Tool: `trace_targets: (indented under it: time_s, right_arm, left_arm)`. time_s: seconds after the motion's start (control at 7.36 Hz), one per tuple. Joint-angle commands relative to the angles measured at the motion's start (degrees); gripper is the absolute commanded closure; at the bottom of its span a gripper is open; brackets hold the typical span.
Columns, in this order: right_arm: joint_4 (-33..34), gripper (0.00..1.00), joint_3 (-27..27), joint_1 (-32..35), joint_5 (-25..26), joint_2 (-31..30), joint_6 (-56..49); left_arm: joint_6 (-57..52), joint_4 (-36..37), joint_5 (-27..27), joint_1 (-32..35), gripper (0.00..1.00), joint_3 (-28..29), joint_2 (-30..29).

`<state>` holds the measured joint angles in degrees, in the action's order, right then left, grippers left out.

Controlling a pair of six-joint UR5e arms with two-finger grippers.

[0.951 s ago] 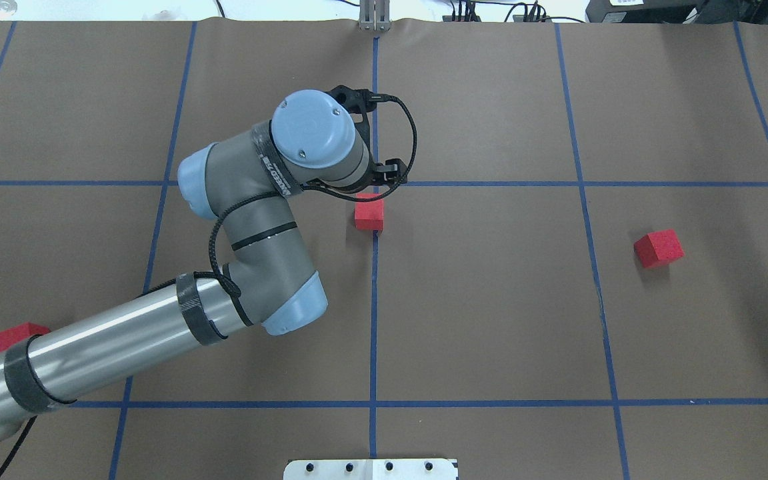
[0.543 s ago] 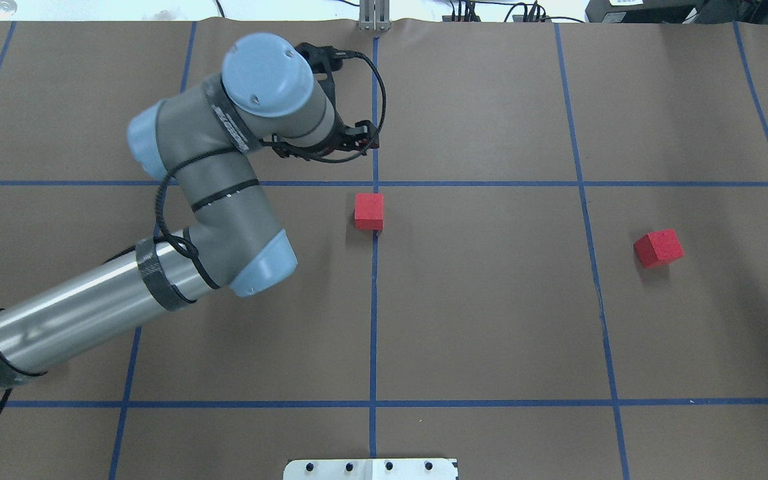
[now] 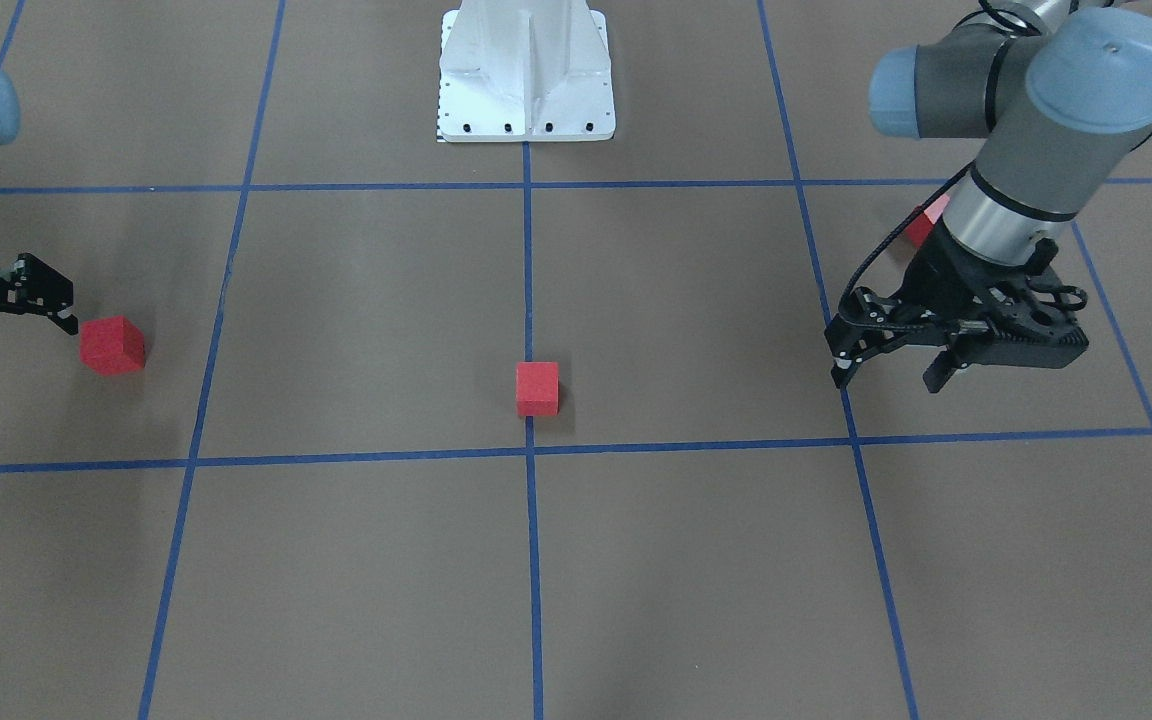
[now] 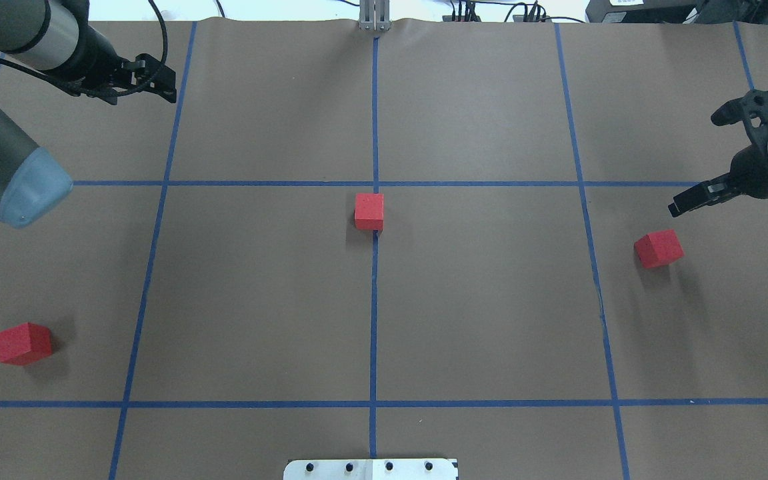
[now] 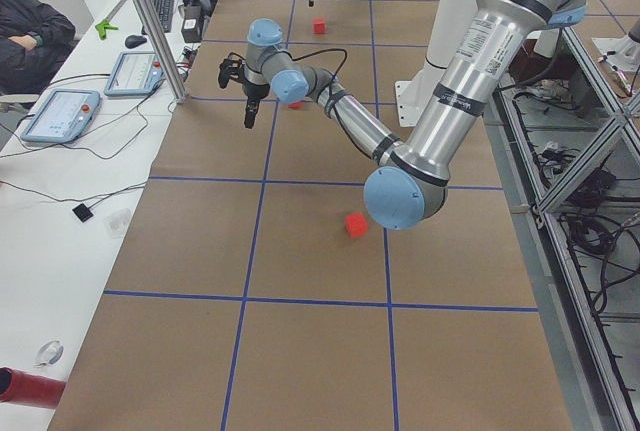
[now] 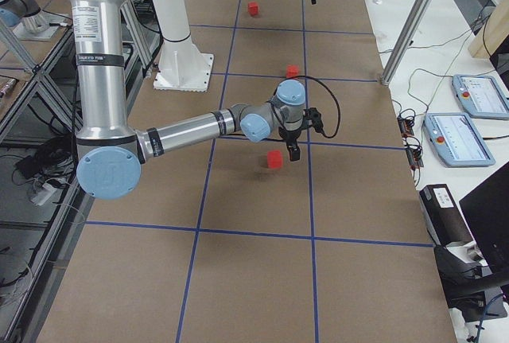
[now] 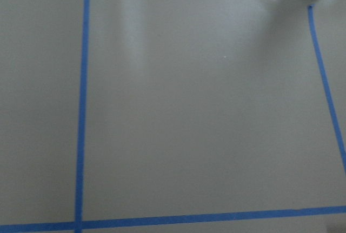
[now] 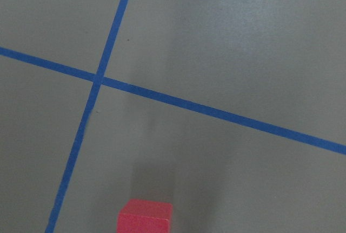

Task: Form red blocks into L shape at center
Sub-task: 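Lower the right gripper onto the far red cube and grasp it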

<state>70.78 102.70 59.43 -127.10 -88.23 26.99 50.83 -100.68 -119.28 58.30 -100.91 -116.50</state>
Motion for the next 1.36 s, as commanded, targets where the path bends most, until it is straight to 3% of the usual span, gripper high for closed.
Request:
trace_targets:
  time_s: [0.0,0.81,0.95,1.22]
  right_arm:
    - [0.06,0.01,-0.83,-3.52,0.80,-0.01,1.04]
    - [0.23,0.04,-5.23,-9.33,2.99,-0.28,1.04]
    - [0.15,0.30,-5.31,-9.33,3.34,-0.19,1.04]
    - [-0.03,1.00,-5.05,-9.33,5.70,0.07,1.04]
  left_arm:
    - [-0.56,-0.22,-0.51,0.85,0.00,-0.25,0.75]
    - [-0.56,-0.39,-0.51,0.67,0.00,-0.51,1.80]
    - [-0.56,-0.48,-0.51,0.67,0.00,-0.51,1.89]
    - [-0.56,-0.57,-0.51,0.67,0.00,-0.51,2.41]
